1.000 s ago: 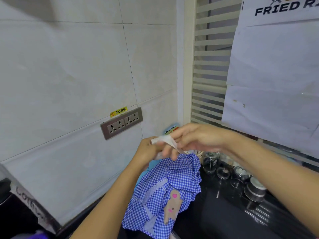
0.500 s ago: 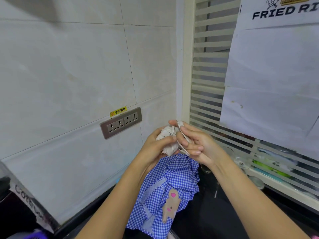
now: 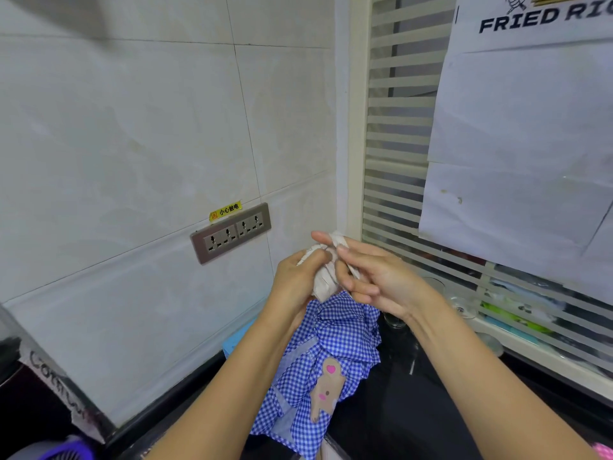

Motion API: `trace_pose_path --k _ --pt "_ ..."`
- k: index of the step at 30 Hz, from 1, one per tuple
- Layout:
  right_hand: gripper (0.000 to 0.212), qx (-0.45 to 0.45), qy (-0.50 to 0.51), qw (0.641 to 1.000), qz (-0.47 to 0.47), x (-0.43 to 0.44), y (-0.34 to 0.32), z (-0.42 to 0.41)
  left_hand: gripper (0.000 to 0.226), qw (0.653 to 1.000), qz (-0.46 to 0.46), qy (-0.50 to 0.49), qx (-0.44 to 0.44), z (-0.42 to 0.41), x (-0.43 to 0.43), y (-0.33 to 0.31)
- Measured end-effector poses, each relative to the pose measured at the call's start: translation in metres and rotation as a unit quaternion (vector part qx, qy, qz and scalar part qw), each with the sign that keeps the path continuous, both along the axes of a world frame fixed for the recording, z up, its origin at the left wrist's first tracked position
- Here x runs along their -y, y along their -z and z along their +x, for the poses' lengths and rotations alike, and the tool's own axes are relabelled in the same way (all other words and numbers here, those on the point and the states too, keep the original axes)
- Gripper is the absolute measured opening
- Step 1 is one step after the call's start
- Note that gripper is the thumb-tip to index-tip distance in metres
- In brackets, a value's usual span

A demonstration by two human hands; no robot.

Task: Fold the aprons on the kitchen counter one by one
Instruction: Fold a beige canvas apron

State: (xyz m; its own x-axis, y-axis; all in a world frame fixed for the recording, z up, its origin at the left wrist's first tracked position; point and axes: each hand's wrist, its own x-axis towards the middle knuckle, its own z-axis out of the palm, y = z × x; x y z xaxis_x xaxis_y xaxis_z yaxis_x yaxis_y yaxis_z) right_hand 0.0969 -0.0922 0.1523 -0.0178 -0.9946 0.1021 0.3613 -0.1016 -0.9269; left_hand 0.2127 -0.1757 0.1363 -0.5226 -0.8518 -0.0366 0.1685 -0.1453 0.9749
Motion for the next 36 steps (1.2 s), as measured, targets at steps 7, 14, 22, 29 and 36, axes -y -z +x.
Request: trace_pose_path --k 7,14,22,29,36 --pt "0.002 -0.099 0.309 0.945 -0.032 -0.013 -0.010 0.006 0.023 0.998 0.007 -0.048 -0.049 0.002 -0.002 -0.012" --pt "0.012 -0.175 0.445 0.878 -0.019 -0.005 -0.006 0.011 0.022 0.990 -0.132 -0.049 -0.022 0.008 -0.006 -0.013" --pt "0.022 -0.212 0.320 0.916 0.118 0.003 0.000 -0.004 0.023 0.984 -0.157 -0.086 0.010 0.010 0.001 -0.008" --pt "0.008 -0.154 0.299 0.936 0.106 0.012 0.009 0.016 0.019 0.979 -0.115 -0.164 -0.045 0.001 0.004 0.001" --pt "0.018 -0.121 0.326 0.938 -0.007 0.012 0.010 0.030 0.023 0.994 0.059 -0.030 -0.088 0.000 0.017 -0.009"
